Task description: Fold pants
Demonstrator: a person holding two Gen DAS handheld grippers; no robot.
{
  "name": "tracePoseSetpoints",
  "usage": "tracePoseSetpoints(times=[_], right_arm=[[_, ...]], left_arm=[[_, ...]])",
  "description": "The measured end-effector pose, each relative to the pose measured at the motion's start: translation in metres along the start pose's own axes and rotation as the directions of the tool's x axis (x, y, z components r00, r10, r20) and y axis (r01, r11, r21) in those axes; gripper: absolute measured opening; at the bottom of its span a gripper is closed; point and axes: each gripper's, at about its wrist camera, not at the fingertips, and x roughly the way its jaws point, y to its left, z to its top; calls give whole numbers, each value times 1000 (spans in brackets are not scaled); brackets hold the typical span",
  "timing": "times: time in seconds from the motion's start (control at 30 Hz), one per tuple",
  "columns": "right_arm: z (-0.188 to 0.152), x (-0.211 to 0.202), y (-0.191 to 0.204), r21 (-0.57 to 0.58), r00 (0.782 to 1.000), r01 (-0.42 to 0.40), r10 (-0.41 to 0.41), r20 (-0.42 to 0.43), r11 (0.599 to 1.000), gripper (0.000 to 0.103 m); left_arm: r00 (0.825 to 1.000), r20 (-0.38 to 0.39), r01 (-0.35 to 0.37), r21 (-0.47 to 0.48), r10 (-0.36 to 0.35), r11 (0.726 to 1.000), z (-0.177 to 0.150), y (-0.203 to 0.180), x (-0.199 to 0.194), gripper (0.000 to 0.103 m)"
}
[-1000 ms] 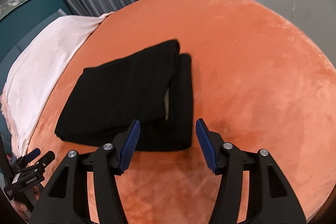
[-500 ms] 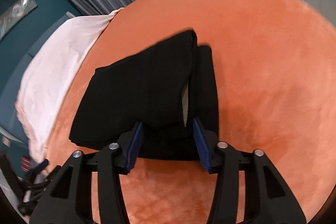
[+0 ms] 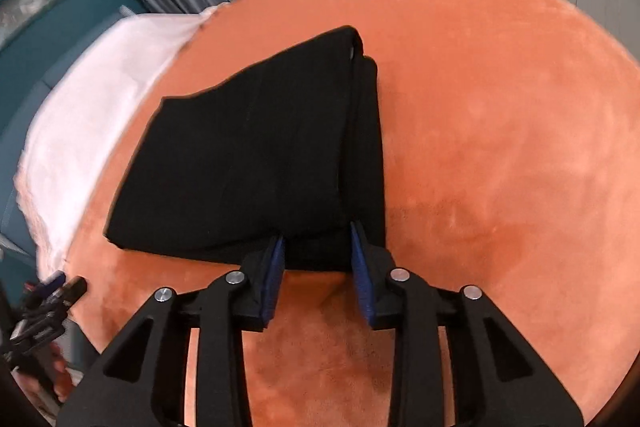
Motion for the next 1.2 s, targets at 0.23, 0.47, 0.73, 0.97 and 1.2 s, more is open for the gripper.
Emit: tracePoseSetpoints(times=[0.23,0.47,0.73,0.97,1.2], right_arm=[[-5,-47,2,-1,997,34,-34,66,999,54],[0,-49,-23,78,995,88,-92,49,993,76],[21,-20,-19,150,1000,-8,9,-2,989,90],[25,14,-29,260,997,22,-2,-75,965,92],[20,41,-7,288,985,-90,127,-113,953,97]], left_arm=[[1000,-20,-4,-50,3,999,-9,32,10,98],[986,-18,160,-170,-165,972,13,58,14,98],[930,-47,332,-311,-364,891,63,50,51,98],[888,-164,340,-396,-430,853,73,37,109,98],[885,-163,358,-361,-436,861,77,16,117,97]])
